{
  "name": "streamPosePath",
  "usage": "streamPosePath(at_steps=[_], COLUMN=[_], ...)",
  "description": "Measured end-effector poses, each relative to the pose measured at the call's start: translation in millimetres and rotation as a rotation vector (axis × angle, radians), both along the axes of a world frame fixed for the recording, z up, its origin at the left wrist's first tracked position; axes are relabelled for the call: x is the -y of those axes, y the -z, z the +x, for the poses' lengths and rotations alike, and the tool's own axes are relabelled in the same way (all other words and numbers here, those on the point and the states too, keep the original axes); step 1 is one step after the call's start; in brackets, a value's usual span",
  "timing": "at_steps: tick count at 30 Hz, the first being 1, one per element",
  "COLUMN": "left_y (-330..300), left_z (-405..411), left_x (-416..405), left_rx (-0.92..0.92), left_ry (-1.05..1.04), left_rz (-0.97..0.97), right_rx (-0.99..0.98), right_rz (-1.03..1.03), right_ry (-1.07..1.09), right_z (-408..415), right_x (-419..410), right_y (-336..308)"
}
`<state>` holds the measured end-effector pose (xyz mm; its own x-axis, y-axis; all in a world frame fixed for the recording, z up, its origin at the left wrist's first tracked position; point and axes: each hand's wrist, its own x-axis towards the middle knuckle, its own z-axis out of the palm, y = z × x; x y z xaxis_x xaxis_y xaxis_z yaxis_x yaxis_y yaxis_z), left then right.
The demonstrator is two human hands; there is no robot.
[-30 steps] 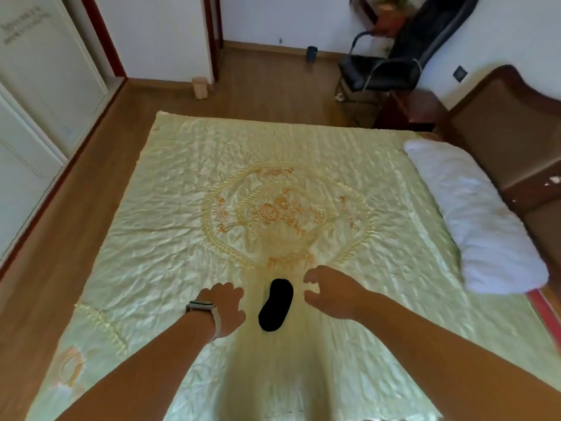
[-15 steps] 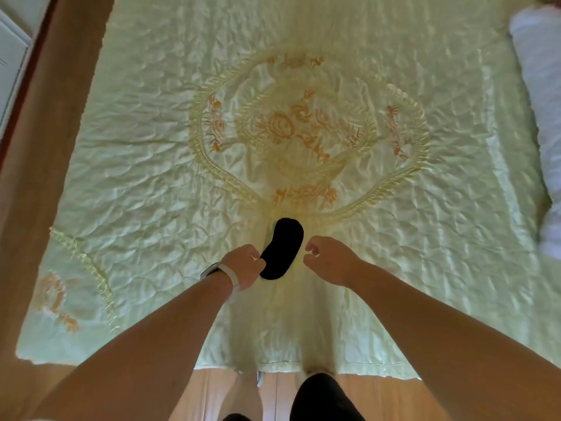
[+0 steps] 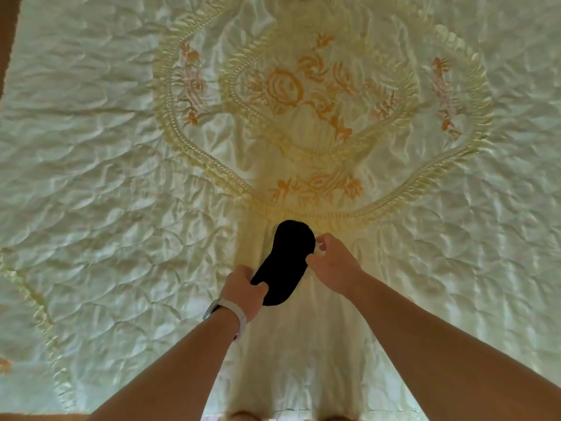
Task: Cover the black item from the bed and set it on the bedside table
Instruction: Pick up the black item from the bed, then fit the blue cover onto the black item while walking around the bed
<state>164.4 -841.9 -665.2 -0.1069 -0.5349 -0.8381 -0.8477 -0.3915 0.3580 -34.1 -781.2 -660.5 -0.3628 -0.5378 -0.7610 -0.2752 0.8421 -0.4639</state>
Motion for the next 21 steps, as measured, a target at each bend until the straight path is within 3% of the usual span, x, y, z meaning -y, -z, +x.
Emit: streamPosePath(at_steps=[4,10,12,17,21], left_y=[12,24,20,1,-31], left_z=[-11,-29,-31,-34,-38], left_x=[1,0,1,7,14], left_rx=[0.001,-0.040,-0.102,-0.283,-0.433], left_ry=[-0.117,-0.037,-0.162,-0.732,-0.847], left_rz=[-0.001,0.057,0.114,0.285,0.480], right_rx=[0.105,0.176,0.169,0.261,0.267], right_rz=[-0.019,-0.048,-0.061,-0.081,-0.136], right_ry=[0.144,0.186,0.182,0.326,0.380], right_z=[0,-2,-2,-7,-14], right_x=[12,34,36,41,49], right_y=[20,27,23,2,-34])
